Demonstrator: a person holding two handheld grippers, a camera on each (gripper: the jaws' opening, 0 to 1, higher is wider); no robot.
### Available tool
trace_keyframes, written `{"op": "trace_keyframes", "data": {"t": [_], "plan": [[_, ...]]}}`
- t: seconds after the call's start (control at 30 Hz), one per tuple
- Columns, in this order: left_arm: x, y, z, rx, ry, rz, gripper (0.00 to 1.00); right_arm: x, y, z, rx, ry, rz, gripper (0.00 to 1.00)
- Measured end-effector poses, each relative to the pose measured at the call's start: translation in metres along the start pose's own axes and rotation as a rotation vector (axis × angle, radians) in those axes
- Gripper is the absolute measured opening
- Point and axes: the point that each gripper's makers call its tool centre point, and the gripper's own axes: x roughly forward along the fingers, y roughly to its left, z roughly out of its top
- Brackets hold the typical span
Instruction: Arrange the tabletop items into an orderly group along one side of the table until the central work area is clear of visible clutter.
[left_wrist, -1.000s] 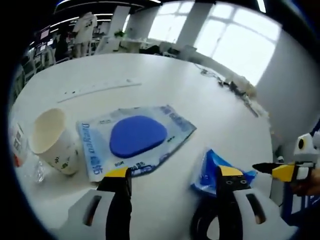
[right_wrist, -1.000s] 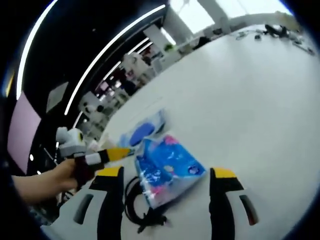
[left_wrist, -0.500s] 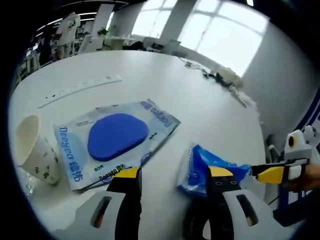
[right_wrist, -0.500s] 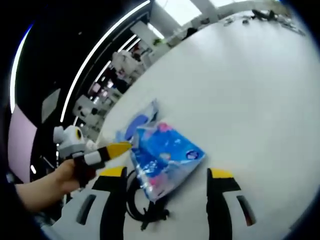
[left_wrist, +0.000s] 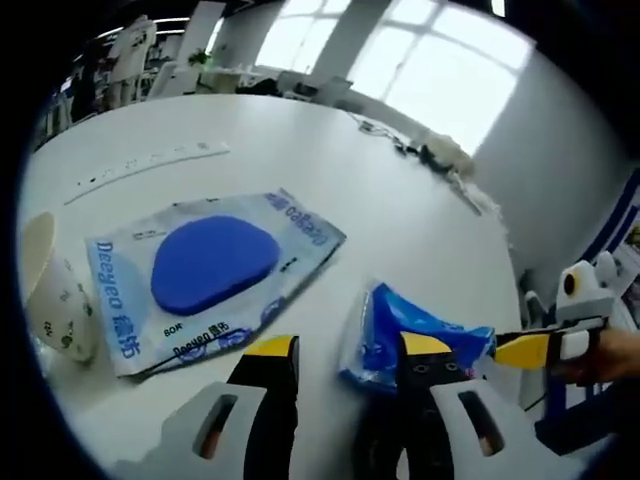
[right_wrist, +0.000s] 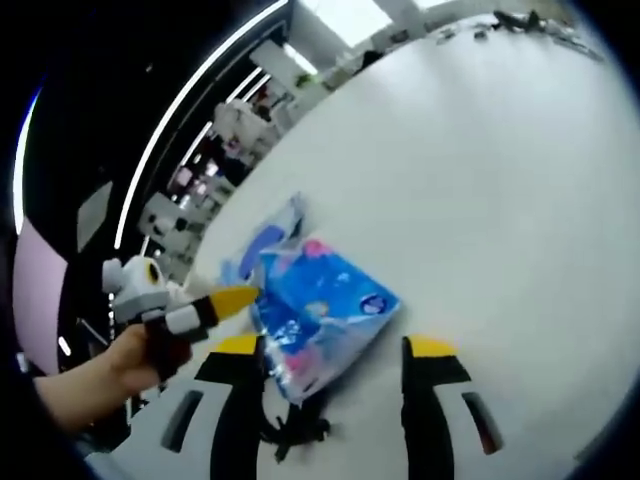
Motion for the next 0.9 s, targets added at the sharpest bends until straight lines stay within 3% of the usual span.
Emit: {"op": "trace_keyframes", "data": {"t": [0.1, 0.27, 0.5, 0.9], "plan": [[0.001, -0.004, -0.001, 0.001, -0.004, -0.014, 0.11, 0.001, -0.004, -0.002, 0.003, 0.005, -0.031, 0.44], [0.001, -0.008, -0.005, -0.046, 0.004, -0.026, 0.05, 0.000, -0.011, -0.004, -0.009, 0.008, -0.064, 0.22], [0.000, -0.022, -0.010, -0.087, 0.001, -0.064, 0.02, -0.005, -0.018, 0.004, -0.040, 0.001, -0.095, 0.01], [-0.013, -0.030, 0.011, -0.072, -0.061, -0.036, 0.01, -0.014, -0.008, 0.040, -0.041, -0.066, -0.046, 0.00]]}}
